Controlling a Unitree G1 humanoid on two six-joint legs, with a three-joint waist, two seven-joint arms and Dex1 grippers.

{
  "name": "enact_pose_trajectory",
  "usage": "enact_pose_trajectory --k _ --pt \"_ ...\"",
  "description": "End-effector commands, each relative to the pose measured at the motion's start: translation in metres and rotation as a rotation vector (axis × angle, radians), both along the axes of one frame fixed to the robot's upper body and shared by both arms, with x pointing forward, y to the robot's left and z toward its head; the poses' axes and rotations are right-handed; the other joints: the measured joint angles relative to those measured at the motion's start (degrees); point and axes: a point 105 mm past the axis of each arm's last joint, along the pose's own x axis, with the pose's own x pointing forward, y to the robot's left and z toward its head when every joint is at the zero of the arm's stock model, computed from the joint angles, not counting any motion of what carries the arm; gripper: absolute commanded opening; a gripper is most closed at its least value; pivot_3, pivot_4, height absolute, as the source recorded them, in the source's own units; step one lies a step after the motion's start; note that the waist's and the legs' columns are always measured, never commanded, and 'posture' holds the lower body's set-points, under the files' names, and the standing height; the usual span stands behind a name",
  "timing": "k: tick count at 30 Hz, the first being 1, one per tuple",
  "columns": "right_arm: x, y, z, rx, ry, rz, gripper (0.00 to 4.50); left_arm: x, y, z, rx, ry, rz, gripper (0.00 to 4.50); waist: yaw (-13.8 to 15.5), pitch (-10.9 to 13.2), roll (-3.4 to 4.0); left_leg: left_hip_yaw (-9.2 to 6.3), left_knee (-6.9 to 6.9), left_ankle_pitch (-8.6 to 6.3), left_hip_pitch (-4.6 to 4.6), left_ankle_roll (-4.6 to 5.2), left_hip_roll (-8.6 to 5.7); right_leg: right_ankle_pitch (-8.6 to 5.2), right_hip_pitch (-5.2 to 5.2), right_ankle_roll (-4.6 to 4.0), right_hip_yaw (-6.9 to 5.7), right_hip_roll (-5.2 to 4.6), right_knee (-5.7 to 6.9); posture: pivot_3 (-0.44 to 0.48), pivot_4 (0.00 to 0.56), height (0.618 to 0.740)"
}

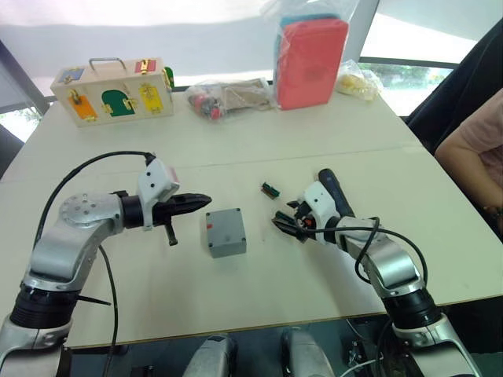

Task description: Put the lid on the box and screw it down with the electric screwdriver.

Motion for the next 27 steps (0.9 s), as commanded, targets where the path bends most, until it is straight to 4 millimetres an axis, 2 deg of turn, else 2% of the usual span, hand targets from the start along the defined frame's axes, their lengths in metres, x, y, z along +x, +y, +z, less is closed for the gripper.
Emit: enact_pose_trajectory --k 1,9,13,16,22,27 --pt "0.003 0.005 0.017 0.049 -0.045 0.007 3.23 -0.003 -0.007 0.013 -0.014 -0.043 -0.033 0.0 0.0 0.0 0.0 0.0 0.0 0.0 0.0 0.0 0.0 0.0 0.0 0.0 0.0 0.0 0.0 0.0 0.15 0.74" --pt "0.003 0.005 0.016 0.061 -0.031 0.0 3.23 -0.004 -0.009 0.016 -0.029 -0.038 -0.045 0.0 0.0 0.0 0.0 0.0 0.0 0.0 0.0 0.0 0.0 0.0 0.0 0.0 0.0 0.0 0.0 0.0 0.15 0.74" --pt "0.005 0.004 0.019 0.077 -0.027 -0.009 3.23 -0.011 -0.011 0.013 -0.024 -0.005 -0.086 0.0 0.0 0.0 0.0 0.0 0.0 0.0 0.0 0.0 0.0 0.0 0.0 0.0 0.0 0.0 0.0 0.0 0.15 0.74" --pt "0.004 0.004 0.02 0.086 -0.024 -0.01 2.56 -0.014 -0.01 0.011 -0.011 0.008 -0.097 0.0 0.0 0.0 0.0 0.0 0.0 0.0 0.0 0.0 0.0 0.0 0.0 0.0 0.0 0.0 0.0 0.0 0.15 0.74" --pt "0.005 0.005 0.02 0.093 -0.015 -0.011 0.12 -0.013 -0.009 0.01 -0.002 0.011 -0.098 0.0 0.0 0.0 0.0 0.0 0.0 0.0 0.0 0.0 0.0 0.0 0.0 0.0 0.0 0.0 0.0 0.0 0.15 0.74" --pt "0.004 0.005 0.016 0.078 0.002 -0.012 0.04 -0.012 -0.008 0.01 0.001 0.005 -0.093 0.0 0.0 0.0 0.0 0.0 0.0 0.0 0.0 0.0 0.0 0.0 0.0 0.0 0.0 0.0 0.0 0.0 0.15 0.74"
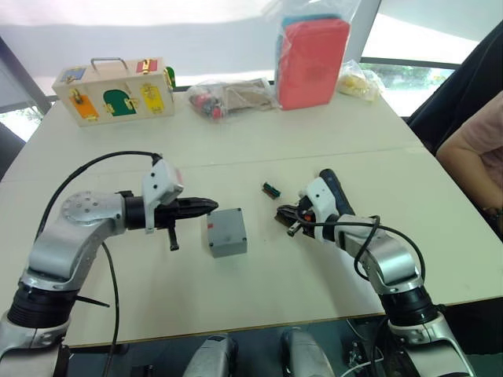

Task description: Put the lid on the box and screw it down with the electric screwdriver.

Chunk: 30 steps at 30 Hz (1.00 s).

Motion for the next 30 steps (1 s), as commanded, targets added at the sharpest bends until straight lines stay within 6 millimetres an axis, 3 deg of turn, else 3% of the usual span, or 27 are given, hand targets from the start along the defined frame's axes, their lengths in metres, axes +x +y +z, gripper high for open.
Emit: enact_pose_trajectory --k 1,11,14,21,25,30 --pt "0.002 0.004 0.012 0.013 -0.034 0.011 0.04 -0.001 0.001 0.007 0.005 -0.031 -0.005 0.0 0.0 0.0 0.0 0.0 0.0 0.0 0.0 0.0 0.0 0.0 0.0 0.0 0.0 0.0 0.0 0.0 0.15 0.74" --pt "0.002 -0.002 0.039 0.04 -0.072 0.023 0.04 -0.001 0.008 0.004 0.019 -0.027 0.026 0.0 0.0 0.0 0.0 0.0 -0.01 0.0 0.0 0.0 0.0 0.0 0.0 0.0 0.0 0.0 0.0 0.0 0.15 0.74" --pt "0.003 0.003 0.06 0.063 -0.074 0.051 0.04 0.001 0.013 0.003 0.026 -0.03 0.048 0.0 0.0 0.0 0.0 0.0 0.0 0.0 0.0 0.0 0.0 0.0 0.0 0.0 0.0 0.0 0.0 0.0 0.15 0.74" --pt "-0.011 0.052 0.088 0.056 -0.068 0.246 0.04 0.002 0.017 0.002 0.036 -0.033 0.067 0.0 -0.1 0.0 0.0 -0.01 -0.04 0.0 0.0 0.0 0.04 0.0 -0.04 0.0 0.01 -0.02 0.0 0.0 0.15 0.74" --pt "-0.018 0.077 0.087 0.032 -0.046 0.333 0.04 0.002 0.019 0.003 0.039 -0.036 0.077 0.0 -0.2 0.0 0.0 0.0 -0.02 0.0 0.0 0.0 0.04 0.0 -0.04 0.0 0.01 -0.04 0.0 0.0 0.15 0.74" --pt "-0.018 0.088 0.08 0.01 -0.036 0.363 0.04 -0.001 0.02 0.003 0.037 -0.039 0.087 0.0 -0.1 0.0 0.0 0.0 0.0 0.0 0.0 0.0 -0.02 0.0 -0.02 0.0 0.0 -0.03 0.0 0.0 0.15 0.74"
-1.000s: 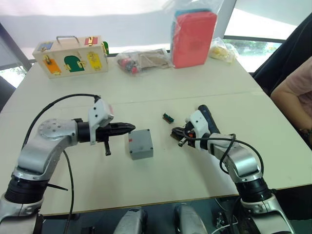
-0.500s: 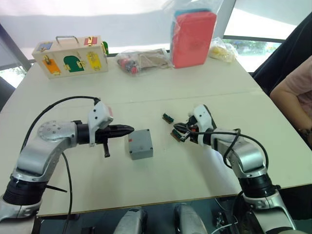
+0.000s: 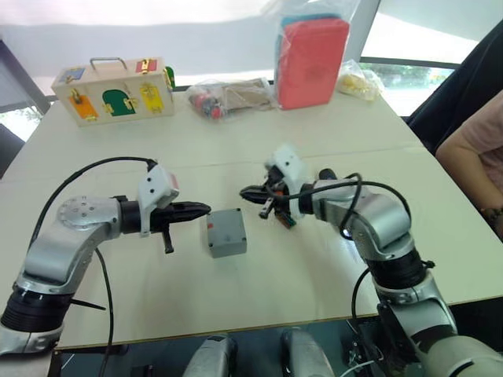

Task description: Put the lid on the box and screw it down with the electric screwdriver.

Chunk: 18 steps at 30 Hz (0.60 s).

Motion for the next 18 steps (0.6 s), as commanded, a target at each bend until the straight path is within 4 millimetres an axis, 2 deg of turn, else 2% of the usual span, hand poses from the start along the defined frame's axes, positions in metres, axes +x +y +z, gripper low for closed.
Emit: enact_pose_trajectory --k 1,18 --pt "-0.001 0.01 0.009 0.008 -0.04 0.035 0.04 -0.003 0.003 0.013 0.0 -0.063 0.011 0.0 -0.1 0.0 0.0 0.01 0.01 0.0 0.0 0.0 -0.01 0.0 0.0 0.0 0.01 0.0 0.0 0.0 0.15 0.74" --pt "0.007 0.007 -0.008 -0.052 -0.031 0.026 0.04 -0.004 -0.001 0.012 0.0 -0.067 0.008 0.0 -0.1 0.0 0.0 0.0 -0.01 0.0 0.0 0.0 0.02 0.0 -0.03 0.0 0.0 0.02 0.02 0.0 0.15 0.74"
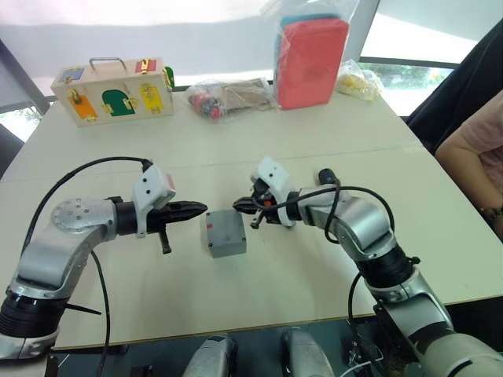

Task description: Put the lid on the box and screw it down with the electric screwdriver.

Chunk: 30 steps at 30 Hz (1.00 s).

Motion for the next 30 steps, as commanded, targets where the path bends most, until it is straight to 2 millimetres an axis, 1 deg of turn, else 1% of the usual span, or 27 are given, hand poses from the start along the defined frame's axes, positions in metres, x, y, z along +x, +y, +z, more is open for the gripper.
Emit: enact_pose_trajectory --k 1,11,17,22,26,27,28,30 --pt "0.002 0.0 0.01 0.006 -0.051 0.012 0.04 -0.002 -0.002 0.009 0.0 -0.048 -0.007 0.0 0.0 0.0 0.0 0.0 0.0 0.0 0.0 0.0 0.0 0.0 0.0 0.0 0.0 0.0 0.0 0.0 0.15 0.74" --pt "0.001 -0.002 0.004 -0.013 -0.038 0.012 0.04 -0.003 -0.004 0.009 -0.001 -0.048 -0.012 0.0 0.0 0.0 0.0 0.0 -0.01 0.0 0.0 0.0 0.0 0.0 -0.01 0.0 0.0 0.0 0.0 0.0 0.15 0.74" --pt "0.0 0.001 -0.01 -0.034 -0.007 0.02 0.04 -0.003 -0.005 0.008 -0.004 -0.046 -0.012 0.0 0.0 0.0 0.0 0.0 0.0 0.0 0.0 0.0 0.0 0.0 0.0 0.0 0.0 0.0 0.0 0.0 0.15 0.74" --pt "0.001 0.001 -0.013 -0.034 0.004 0.024 0.04 -0.003 -0.005 0.008 -0.005 -0.043 -0.013 0.0 0.0 0.0 0.0 0.0 -0.01 0.0 0.0 0.0 0.0 0.0 0.0 0.0 0.0 0.0 0.0 0.0 0.15 0.74" --pt "-0.006 0.003 -0.009 -0.015 0.015 0.065 1.15 -0.003 -0.005 0.007 -0.006 -0.041 -0.013 0.0 0.0 0.0 0.0 0.0 -0.01 0.0 0.0 0.0 0.0 0.0 0.0 0.0 0.0 0.0 0.0 0.0 0.15 0.74" --pt "-0.006 0.003 -0.007 -0.014 0.011 0.067 1.67 -0.003 -0.005 0.007 -0.005 -0.04 -0.013 0.0 0.0 0.0 0.0 0.0 0.0 0.0 0.0 0.0 0.0 0.0 0.0 0.0 0.0 0.0 0.0 0.0 0.15 0.74" --pt "-0.005 0.003 -0.006 -0.015 0.003 0.063 1.93 -0.003 -0.005 0.007 -0.005 -0.039 -0.014 0.0 0.0 0.0 0.0 0.0 0.0 0.0 0.0 0.0 0.0 0.0 0.0 0.0 0.0 0.0 0.0 0.0 0.15 0.74" --pt "0.0 -0.002 -0.001 -0.019 -0.021 0.028 2.71 -0.004 -0.006 0.007 -0.003 -0.038 -0.019 0.0 0.0 0.0 0.0 0.0 0.0 0.0 0.0 0.0 0.0 0.0 0.0 0.0 0.0 0.0 0.0 0.0 0.15 0.74"
